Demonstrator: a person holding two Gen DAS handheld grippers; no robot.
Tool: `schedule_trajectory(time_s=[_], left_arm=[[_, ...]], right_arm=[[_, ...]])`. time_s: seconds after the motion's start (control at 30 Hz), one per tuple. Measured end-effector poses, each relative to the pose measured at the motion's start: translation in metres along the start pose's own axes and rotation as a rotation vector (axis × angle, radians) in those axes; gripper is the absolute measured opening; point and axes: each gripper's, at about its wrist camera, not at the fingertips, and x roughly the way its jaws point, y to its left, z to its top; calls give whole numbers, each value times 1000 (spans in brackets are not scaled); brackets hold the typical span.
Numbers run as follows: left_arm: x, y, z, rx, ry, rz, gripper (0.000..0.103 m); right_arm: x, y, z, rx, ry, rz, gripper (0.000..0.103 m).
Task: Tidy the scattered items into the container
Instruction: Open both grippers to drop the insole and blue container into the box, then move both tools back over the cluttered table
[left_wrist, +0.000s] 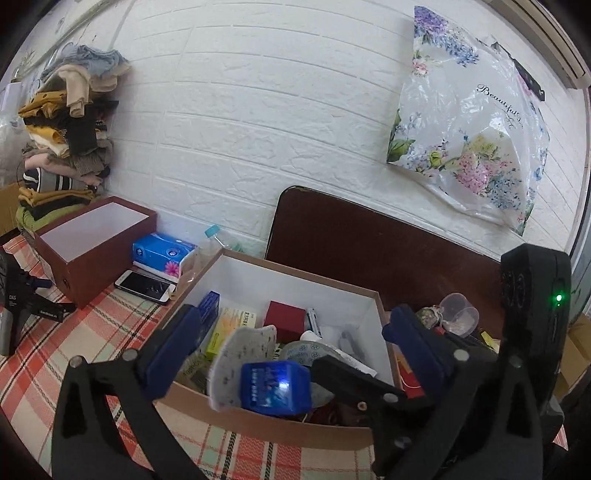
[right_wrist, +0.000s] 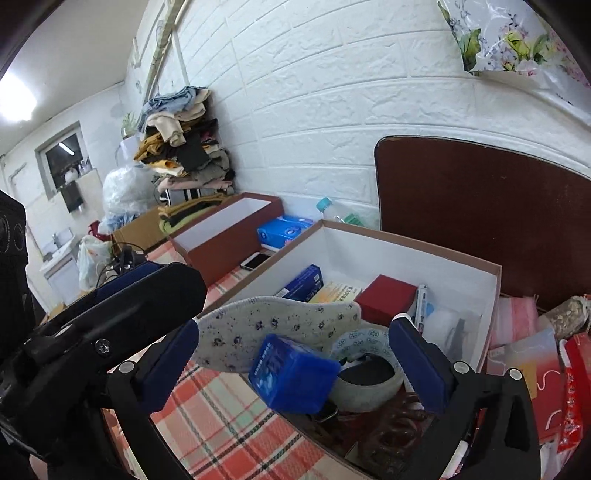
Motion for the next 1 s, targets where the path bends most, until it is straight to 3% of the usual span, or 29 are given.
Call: schedule_trajectory(time_s=[0.23, 0.57, 0.77, 1.0], left_arm=[[-23, -30, -3, 8, 1, -43, 103], [-48, -135, -10, 123, 28, -162, 103], [-50, -200, -27, 202, 56, -220, 103], [-26, -282, -70, 281, 166, -331, 103]], right_arm=[[-48, -8, -14, 52, -31, 0, 103], [-136, -43, -39, 120, -111, -62, 103], [-189, -93, -70, 218, -154, -116, 103], [-248, -193, -141, 399, -137, -215, 103]])
